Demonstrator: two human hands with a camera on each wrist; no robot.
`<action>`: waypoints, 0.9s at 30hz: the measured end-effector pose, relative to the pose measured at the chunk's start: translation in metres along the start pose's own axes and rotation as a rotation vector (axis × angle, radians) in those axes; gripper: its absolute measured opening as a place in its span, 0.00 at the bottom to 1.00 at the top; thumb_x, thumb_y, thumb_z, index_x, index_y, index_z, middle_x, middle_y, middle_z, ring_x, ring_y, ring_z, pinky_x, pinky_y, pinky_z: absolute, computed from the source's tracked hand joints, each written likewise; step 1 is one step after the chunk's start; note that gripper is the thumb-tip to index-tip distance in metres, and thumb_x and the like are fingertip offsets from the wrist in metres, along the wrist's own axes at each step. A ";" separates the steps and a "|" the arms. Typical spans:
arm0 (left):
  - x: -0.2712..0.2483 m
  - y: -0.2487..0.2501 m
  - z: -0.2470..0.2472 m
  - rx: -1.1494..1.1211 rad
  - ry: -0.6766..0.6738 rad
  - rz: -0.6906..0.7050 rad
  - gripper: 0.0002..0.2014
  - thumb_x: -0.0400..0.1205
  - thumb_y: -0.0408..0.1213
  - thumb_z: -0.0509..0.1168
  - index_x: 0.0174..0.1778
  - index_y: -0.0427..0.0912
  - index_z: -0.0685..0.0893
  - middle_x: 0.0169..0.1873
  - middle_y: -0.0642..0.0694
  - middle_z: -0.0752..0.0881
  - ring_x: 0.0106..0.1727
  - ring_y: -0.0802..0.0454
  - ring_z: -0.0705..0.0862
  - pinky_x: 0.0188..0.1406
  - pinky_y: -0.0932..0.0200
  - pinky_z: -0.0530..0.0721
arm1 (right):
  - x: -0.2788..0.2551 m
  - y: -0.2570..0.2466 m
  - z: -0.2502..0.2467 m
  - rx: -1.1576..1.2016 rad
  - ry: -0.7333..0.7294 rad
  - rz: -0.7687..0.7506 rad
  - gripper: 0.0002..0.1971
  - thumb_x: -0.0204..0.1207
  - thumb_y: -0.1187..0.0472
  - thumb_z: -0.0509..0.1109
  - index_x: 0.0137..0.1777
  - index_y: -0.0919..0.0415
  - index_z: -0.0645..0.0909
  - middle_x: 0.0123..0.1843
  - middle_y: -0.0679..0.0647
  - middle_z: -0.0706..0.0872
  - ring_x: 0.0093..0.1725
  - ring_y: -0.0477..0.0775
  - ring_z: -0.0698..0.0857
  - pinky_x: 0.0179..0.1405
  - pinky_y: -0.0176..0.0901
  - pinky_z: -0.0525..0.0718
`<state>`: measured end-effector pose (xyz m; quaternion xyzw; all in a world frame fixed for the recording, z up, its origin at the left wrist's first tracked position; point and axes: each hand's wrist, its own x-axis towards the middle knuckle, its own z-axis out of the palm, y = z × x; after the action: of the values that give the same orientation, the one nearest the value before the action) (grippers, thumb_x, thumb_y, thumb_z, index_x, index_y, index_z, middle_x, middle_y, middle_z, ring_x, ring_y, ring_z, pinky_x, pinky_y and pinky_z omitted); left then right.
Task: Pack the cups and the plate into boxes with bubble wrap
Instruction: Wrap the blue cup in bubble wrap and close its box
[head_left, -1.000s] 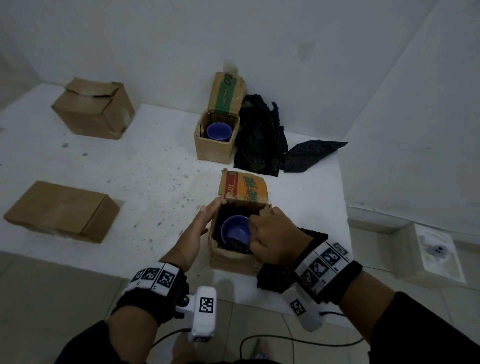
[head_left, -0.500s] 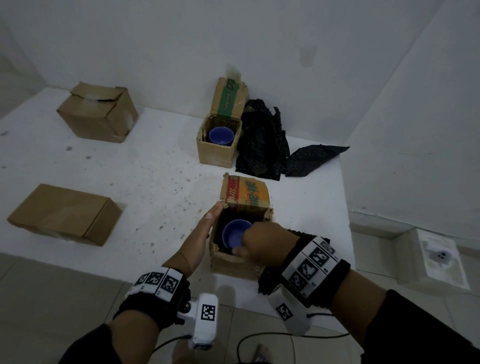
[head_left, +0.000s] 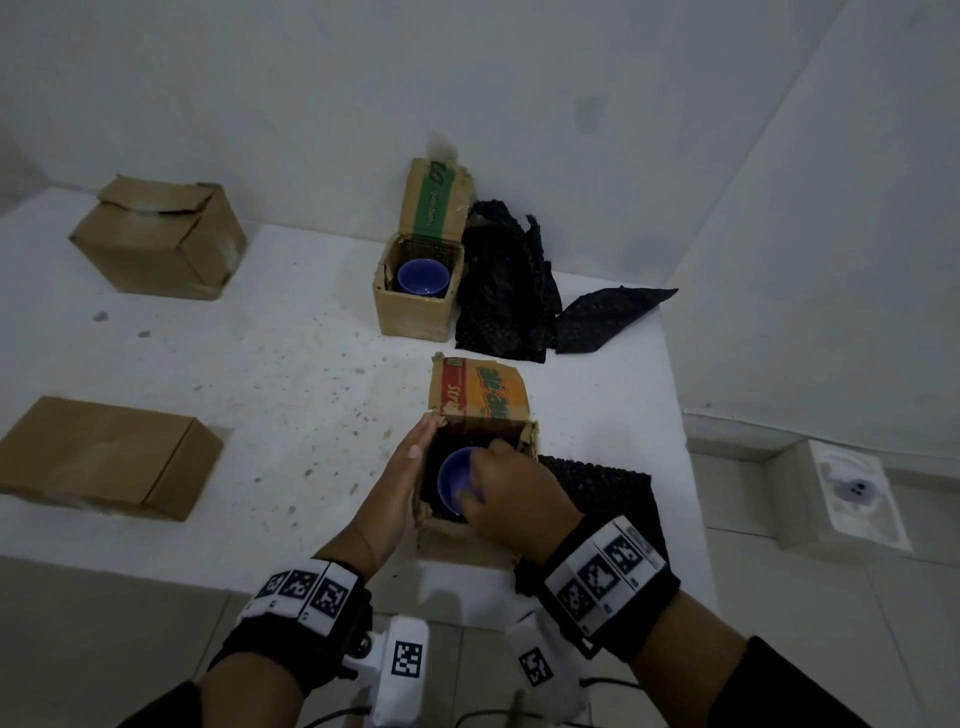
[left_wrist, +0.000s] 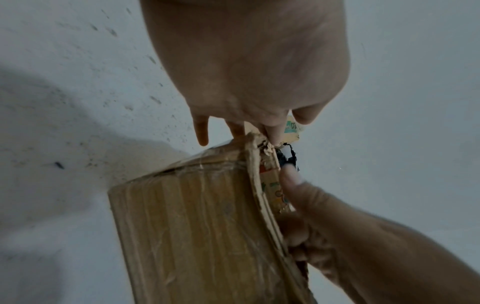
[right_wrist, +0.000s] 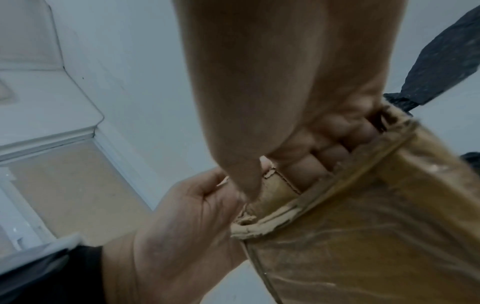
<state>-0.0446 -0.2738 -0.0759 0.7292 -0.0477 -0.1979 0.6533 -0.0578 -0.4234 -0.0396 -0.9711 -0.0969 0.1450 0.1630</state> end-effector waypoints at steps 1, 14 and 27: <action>0.000 0.000 0.000 0.006 -0.005 0.005 0.23 0.87 0.43 0.40 0.80 0.51 0.57 0.80 0.59 0.56 0.78 0.67 0.55 0.80 0.57 0.54 | 0.000 -0.001 0.006 0.070 0.056 0.052 0.19 0.78 0.51 0.63 0.63 0.64 0.73 0.57 0.60 0.76 0.53 0.60 0.78 0.48 0.47 0.78; 0.005 -0.005 -0.016 0.033 -0.161 0.007 0.22 0.88 0.44 0.41 0.80 0.53 0.55 0.78 0.66 0.54 0.76 0.74 0.54 0.81 0.57 0.54 | 0.034 -0.005 0.017 0.398 -0.168 0.474 0.41 0.74 0.35 0.64 0.78 0.58 0.55 0.76 0.65 0.63 0.71 0.66 0.71 0.65 0.53 0.75; 0.010 -0.010 -0.016 0.037 -0.154 0.072 0.37 0.75 0.68 0.46 0.78 0.54 0.56 0.71 0.73 0.56 0.63 0.94 0.56 0.67 0.85 0.55 | 0.014 -0.020 0.026 0.341 -0.042 0.444 0.40 0.76 0.42 0.66 0.81 0.53 0.49 0.82 0.63 0.45 0.78 0.72 0.58 0.71 0.59 0.70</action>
<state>-0.0320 -0.2604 -0.0870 0.7217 -0.1275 -0.2289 0.6408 -0.0554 -0.3935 -0.0597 -0.9238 0.1408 0.2115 0.2864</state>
